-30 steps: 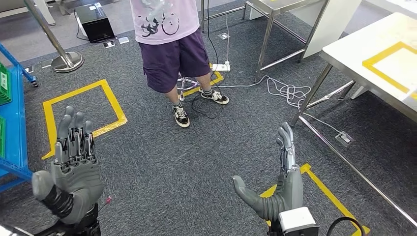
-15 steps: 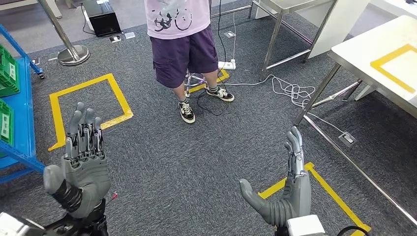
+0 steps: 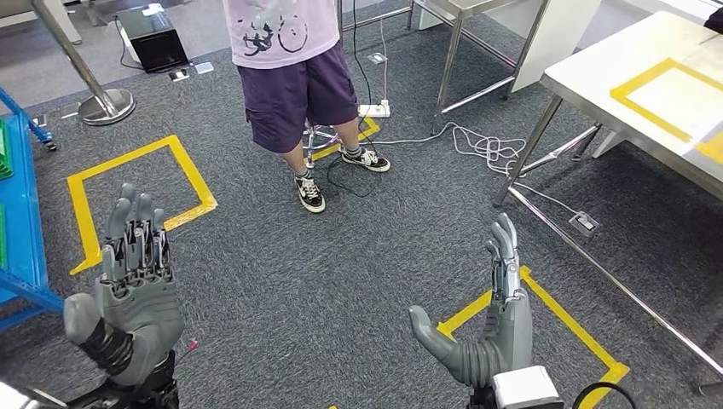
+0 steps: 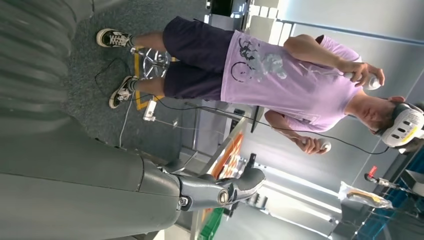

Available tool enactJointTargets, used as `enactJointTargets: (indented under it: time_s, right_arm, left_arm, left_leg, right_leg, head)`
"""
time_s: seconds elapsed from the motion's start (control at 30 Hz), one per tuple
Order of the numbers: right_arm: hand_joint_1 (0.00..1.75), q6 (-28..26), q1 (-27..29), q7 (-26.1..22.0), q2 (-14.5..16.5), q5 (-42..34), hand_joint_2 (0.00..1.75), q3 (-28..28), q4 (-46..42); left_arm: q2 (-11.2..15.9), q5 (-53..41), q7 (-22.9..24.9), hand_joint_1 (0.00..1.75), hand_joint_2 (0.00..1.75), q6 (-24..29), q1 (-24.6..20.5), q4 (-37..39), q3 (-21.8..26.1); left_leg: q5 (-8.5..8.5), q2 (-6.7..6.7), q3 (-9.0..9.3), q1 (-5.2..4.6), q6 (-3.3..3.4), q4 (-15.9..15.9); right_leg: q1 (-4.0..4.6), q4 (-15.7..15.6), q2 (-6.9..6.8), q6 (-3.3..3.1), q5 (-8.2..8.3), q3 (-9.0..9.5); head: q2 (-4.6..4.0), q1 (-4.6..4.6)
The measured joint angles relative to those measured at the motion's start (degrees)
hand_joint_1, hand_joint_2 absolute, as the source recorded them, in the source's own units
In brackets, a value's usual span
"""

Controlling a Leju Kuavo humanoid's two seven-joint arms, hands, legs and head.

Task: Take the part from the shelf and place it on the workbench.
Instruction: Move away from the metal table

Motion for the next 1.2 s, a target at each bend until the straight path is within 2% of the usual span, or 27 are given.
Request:
enactJointTargets:
  time_s: [0.03, 0.07, 0.13, 0.17, 0.23, 0.3, 0.33, 0.37, 0.4, 0.43, 0.47, 0.5, 0.53, 0.57, 0.6, 0.67, 0.7, 0.73, 0.8, 0.83, 0.87, 0.9, 0.97, 1.0, 1.07, 1.13, 1.2]
  right_arm:
    - [0.00, 0.00, -0.01, -0.03, 0.01, 0.00, 1.75, 0.00, -0.01]
    - [0.00, 0.00, 0.02, -0.05, 0.01, -0.01, 1.75, 0.00, -0.01]
    - [0.00, 0.00, 0.08, -0.10, 0.01, -0.01, 1.75, -0.01, -0.01]
    - [0.00, 0.00, 0.10, -0.12, 0.01, -0.02, 1.75, -0.01, -0.01]
    - [0.00, 0.00, 0.06, -0.14, 0.01, -0.03, 1.75, -0.02, -0.01]
    - [0.00, 0.00, 0.06, -0.12, -0.01, -0.05, 1.75, -0.03, -0.01]
    - [0.00, 0.00, 0.08, -0.08, -0.01, -0.05, 1.75, -0.04, -0.01]
    - [0.00, 0.00, 0.09, -0.02, -0.02, -0.04, 1.75, -0.04, 0.00]
    - [0.00, 0.00, 0.09, 0.09, -0.01, 0.00, 1.75, -0.04, 0.00]
    - [0.00, 0.00, 0.08, 0.24, -0.01, 0.14, 1.75, -0.04, 0.00]
    - [0.00, 0.00, 0.03, 0.55, 0.00, 0.57, 1.75, -0.04, -0.01]
    - [0.00, 0.00, -0.02, 1.04, 0.01, 1.23, 1.75, -0.04, -0.02]
    - [0.00, 0.00, -0.07, 1.55, 0.02, 2.10, 1.75, -0.04, -0.02]
    - [0.00, 0.00, -0.10, 2.13, 0.03, 2.92, 1.75, -0.04, -0.03]
    - [0.00, 0.00, -0.08, 2.56, 0.04, 3.54, 1.75, -0.06, -0.03]
    - [0.00, 0.00, -0.07, 3.02, 0.11, 4.23, 1.75, -0.09, -0.09]
    - [0.00, 0.00, -0.11, 3.17, 0.18, 4.45, 1.75, -0.11, -0.13]
    - [0.00, 0.00, -0.15, 3.33, 0.24, 4.65, 1.75, -0.12, -0.14]
    - [0.00, 0.00, -0.12, 3.68, 0.30, 4.90, 1.75, -0.13, -0.05]
    - [0.00, 0.00, -0.07, 3.79, 0.30, 4.96, 1.75, -0.13, 0.01]
    - [0.00, 0.00, -0.03, 3.87, 0.30, 4.98, 1.75, -0.13, 0.04]
    - [0.00, 0.00, -0.02, 3.91, 0.30, 4.99, 1.75, -0.13, 0.06]
    - [0.00, 0.00, 0.01, 3.98, 0.29, 5.00, 1.75, -0.13, 0.08]
    - [0.00, 0.00, 0.00, 4.00, 0.30, 5.01, 1.75, -0.13, 0.07]
    - [0.00, 0.00, 0.04, 4.01, 0.30, 5.08, 1.75, -0.13, 0.05]
    - [0.00, 0.00, 0.10, 4.00, 0.29, 5.12, 1.75, -0.13, 0.03]
    - [0.00, 0.00, 0.10, 4.00, 0.27, 5.12, 1.75, -0.13, 0.03]
  left_arm:
    - [-0.01, 0.01, -0.02, 0.00, 0.00, 0.00, 0.00, 0.00, -0.01]
    - [0.00, 0.01, -0.03, 0.00, 0.00, 0.00, 0.00, 0.01, -0.01]
    - [0.01, 0.02, -0.03, 0.00, 0.00, 0.00, 0.00, -0.01, 0.00]
    - [0.01, 0.03, -0.04, 0.00, 0.00, 0.00, -0.01, -0.01, 0.01]
    - [-0.02, 0.04, -0.09, 0.00, 0.00, 0.00, -0.03, -0.02, 0.01]
    - [-0.02, 0.08, -0.16, 0.00, 0.00, 0.00, 0.01, -0.01, 0.01]
    - [-0.02, 0.10, -0.19, 0.00, 0.00, 0.01, 0.02, 0.00, 0.01]
    - [-0.02, 0.12, -0.21, 0.00, 0.00, 0.02, 0.02, 0.01, 0.01]
    - [-0.02, 0.13, -0.22, 0.00, 0.00, 0.03, 0.02, 0.01, 0.01]
    - [-0.02, 0.15, -0.27, 0.00, 0.00, 0.05, 0.01, 0.00, 0.01]
    - [-0.03, 0.16, -0.33, 0.00, 0.00, 0.07, 0.00, 0.00, 0.01]
    - [-0.03, 0.17, -0.41, 0.00, 0.00, 0.09, -0.01, 0.00, 0.01]
    - [-0.04, 0.19, -0.49, 0.00, 0.00, 0.11, -0.02, 0.01, 0.01]
    - [-0.04, 0.20, -0.55, 0.00, 0.00, 0.13, 0.00, 0.04, 0.01]
    - [-0.04, 0.21, -0.60, 0.00, 0.00, 0.14, 0.00, 0.08, 0.01]
    - [-0.04, 0.22, -0.69, 0.00, 0.00, 0.15, 0.00, 0.07, 0.03]
    - [-0.03, 0.26, -0.76, 0.00, 0.00, 0.15, -0.04, 0.04, 0.05]
    - [-0.02, 0.32, -0.81, 0.00, 0.00, 0.15, -0.03, 0.03, 0.08]
    - [-0.02, 0.49, -0.86, 0.00, 0.00, 0.15, 0.04, 0.13, 0.13]
    - [-0.02, 0.55, -0.86, 0.00, 0.00, 0.15, 0.10, 0.20, 0.15]
    - [-0.02, 0.58, -0.86, 0.00, 0.00, 0.15, 0.13, 0.26, 0.18]
    - [-0.02, 0.60, -0.86, 0.00, 0.00, 0.15, 0.12, 0.29, 0.21]
    - [-0.02, 0.62, -0.87, 0.00, 0.00, 0.15, 0.11, 0.35, 0.28]
    - [-0.03, 0.64, -0.87, 0.00, 0.00, 0.15, 0.11, 0.37, 0.31]
    - [-0.05, 0.68, -0.90, 0.00, 0.00, 0.14, 0.09, 0.38, 0.32]
    - [-0.04, 0.72, -0.91, 0.00, 0.00, 0.14, 0.09, 0.38, 0.34]
    - [-0.04, 0.73, -0.91, 0.00, 0.00, 0.12, 0.08, 0.42, 0.38]
  left_leg:
    - [-0.09, -0.30, 0.90, -0.03, 0.24, -1.48]
    - [-0.27, -0.51, 1.03, -0.22, 0.66, -1.70]
    - [-0.08, -0.32, 0.38, -0.27, 1.48, -1.76]
    - [0.02, -0.16, 0.22, -0.30, 1.83, -1.76]
    - [0.17, 0.24, 0.12, -0.39, 2.46, -1.91]
    - [0.23, 0.63, -0.01, -0.83, 2.81, -1.90]
    - [0.24, 0.77, -0.05, -1.11, 2.91, -1.90]
    - [0.25, 0.87, -0.06, -1.40, 3.01, -1.90]
    - [0.25, 0.91, -0.02, -1.67, 3.09, -1.90]
    - [0.24, 0.91, 0.11, -1.91, 3.17, -1.95]
    - [0.25, 0.93, 0.24, -2.01, 3.25, -2.07]
    - [0.32, 0.97, 0.27, -2.05, 3.29, -2.19]
    - [0.45, 1.04, 0.17, -1.91, 3.27, -2.29]
    - [0.65, 1.14, -0.05, -1.71, 3.17, -2.40]
    - [0.90, 1.24, -0.24, -1.61, 2.97, -2.53]
    - [0.75, 1.23, -0.73, -1.74, 2.67, -2.42]
    - [0.01, 1.10, -1.35, -1.87, 2.51, -1.40]
    - [-1.38, 0.91, -2.63, -1.90, 2.28, 1.07]
    - [-4.64, 0.64, -6.32, -1.50, 1.50, 8.62]
    - [-5.57, 0.61, -7.94, -1.20, 1.03, 11.88]
    - [-5.50, 0.62, -8.60, -0.91, 0.60, 13.17]
    - [-4.53, 0.63, -8.14, -0.64, 0.19, 12.30]
    - [-1.77, 0.59, -4.67, -0.12, -0.64, 6.00]
    - [-0.90, 0.37, -2.73, 0.04, -0.66, 2.78]
    - [-0.40, -0.03, -0.84, 0.16, 0.18, -0.59]
    - [0.02, -0.15, -1.16, 0.09, 1.34, -0.52]
    - [0.19, -0.12, -1.41, 0.09, 1.80, -0.42]
  right_leg:
    - [-0.01, 0.43, 0.21, 0.43, 0.03, -0.42]
    - [-0.01, 0.69, 0.39, 0.83, 0.26, -0.86]
    - [-0.16, 1.14, 0.50, 1.40, 0.40, -1.62]
    - [-0.21, 1.93, 0.32, 1.66, -0.15, -2.29]
    - [-0.29, 7.87, -0.25, 2.04, -3.38, -5.12]
    - [-0.24, 17.01, -0.57, 2.13, -6.89, -9.04]
    - [-0.14, 19.77, -0.59, 1.95, -7.50, -10.29]
    - [0.04, 20.42, -0.60, 1.56, -7.12, -10.60]
    - [0.31, 18.85, -0.59, 1.02, -5.84, -9.87]
    - [0.82, 14.99, -0.59, 0.18, -3.66, -8.02]
    - [1.42, 10.54, -0.63, -0.92, -1.78, -5.85]
    - [2.00, 6.73, -0.70, -1.89, -0.34, -3.93]
    - [2.55, 3.89, -0.77, -2.73, 0.60, -2.44]
    - [2.88, 2.82, -0.83, -3.26, 0.70, -1.86]
    - [3.08, 2.31, -0.83, -3.52, 0.97, -1.67]
    - [2.69, 0.06, -0.88, -4.08, 1.55, -0.63]
    - [2.37, -1.19, -0.93, -4.22, 1.80, -0.07]
    - [1.98, -2.10, -0.97, -4.21, 1.91, 0.38]
    - [1.71, -2.12, -0.98, -3.88, 1.83, 0.15]
    - [1.55, -1.77, -0.96, -3.67, 1.73, -0.13]
    - [1.36, -1.35, -0.92, -3.35, 1.59, -0.40]
    - [1.11, -0.84, -0.86, -2.94, 1.41, -0.67]
    - [0.60, 0.49, -0.70, -1.87, 0.87, -1.22]
    - [0.49, 1.18, -0.60, -1.29, 0.58, -1.58]
    - [0.52, 2.12, -0.43, -0.46, 0.50, -2.30]
    - [0.51, 2.26, -0.34, -0.04, 0.82, -2.86]
    - [0.36, 3.50, -0.47, 0.48, -0.27, -3.93]
  head:
    - [0.00, -0.13]
    - [0.00, -0.16]
    - [0.00, 0.11]
    - [0.00, 0.30]
    - [0.00, 1.10]
    - [0.00, 2.01]
    - [0.00, 2.27]
    - [0.00, 2.46]
    - [0.00, 2.56]
    - [0.00, 2.63]
    - [0.00, 2.56]
    - [0.00, 2.35]
    - [0.00, 2.29]
    - [0.00, 2.30]
    - [0.00, 2.47]
    - [0.00, 2.99]
    - [0.00, 2.94]
    - [0.00, 2.69]
    - [0.00, 1.87]
    - [0.00, 1.55]
    - [0.00, 1.32]
    - [0.00, 1.19]
    - [0.00, 0.85]
    - [0.00, 0.47]
    - [0.00, 0.12]
    - [0.00, 0.49]
    - [0.00, 1.01]
